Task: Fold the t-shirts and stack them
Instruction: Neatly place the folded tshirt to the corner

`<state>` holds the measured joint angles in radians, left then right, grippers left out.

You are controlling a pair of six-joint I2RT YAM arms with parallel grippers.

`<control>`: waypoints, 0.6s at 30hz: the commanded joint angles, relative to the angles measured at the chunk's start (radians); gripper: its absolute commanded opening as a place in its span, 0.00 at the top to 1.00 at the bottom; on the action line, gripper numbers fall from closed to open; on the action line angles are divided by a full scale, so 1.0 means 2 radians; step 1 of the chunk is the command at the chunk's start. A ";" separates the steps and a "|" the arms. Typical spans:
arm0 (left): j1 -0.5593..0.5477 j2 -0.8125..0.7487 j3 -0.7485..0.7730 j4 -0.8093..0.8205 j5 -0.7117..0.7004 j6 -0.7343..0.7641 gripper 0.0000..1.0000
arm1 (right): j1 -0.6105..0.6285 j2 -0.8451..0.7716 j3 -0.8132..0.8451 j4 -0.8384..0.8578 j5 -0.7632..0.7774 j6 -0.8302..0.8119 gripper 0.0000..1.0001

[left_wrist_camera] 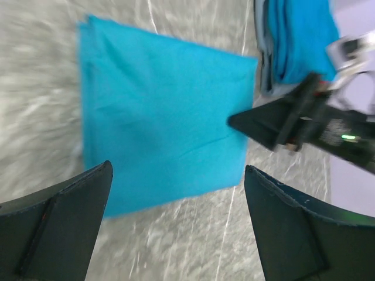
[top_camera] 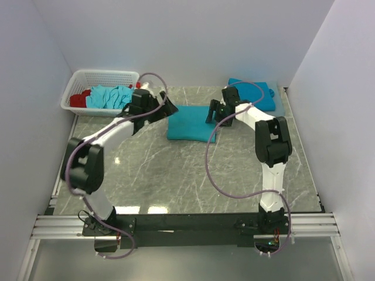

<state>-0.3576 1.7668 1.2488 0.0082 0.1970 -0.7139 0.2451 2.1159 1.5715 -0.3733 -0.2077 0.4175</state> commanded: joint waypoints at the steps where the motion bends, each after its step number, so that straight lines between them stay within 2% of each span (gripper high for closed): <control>1: 0.012 -0.088 -0.029 -0.025 -0.056 0.014 0.01 | 0.015 0.018 0.039 -0.029 0.049 -0.012 0.21; 3: 0.017 -0.111 -0.042 -0.038 -0.078 0.017 0.01 | 0.018 0.030 0.051 -0.033 0.051 -0.013 0.27; 4: 0.018 -0.134 -0.054 -0.048 -0.097 0.019 0.01 | 0.020 0.036 0.056 -0.038 0.055 -0.014 0.36; 5: 0.019 -0.145 -0.059 -0.054 -0.102 0.023 0.01 | 0.022 0.043 0.065 -0.042 0.058 -0.015 0.41; 13: 0.038 -0.267 -0.098 -0.112 -0.200 0.024 0.00 | 0.041 0.098 0.129 -0.102 0.072 -0.037 0.50; 18: 0.042 -0.359 -0.138 -0.101 -0.268 0.015 0.00 | 0.048 0.123 0.168 -0.134 0.056 -0.062 0.64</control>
<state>-0.2760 1.1553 0.9989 -0.2089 -0.2043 -0.6899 0.3199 2.3077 1.8565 -0.5549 -0.0940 0.3447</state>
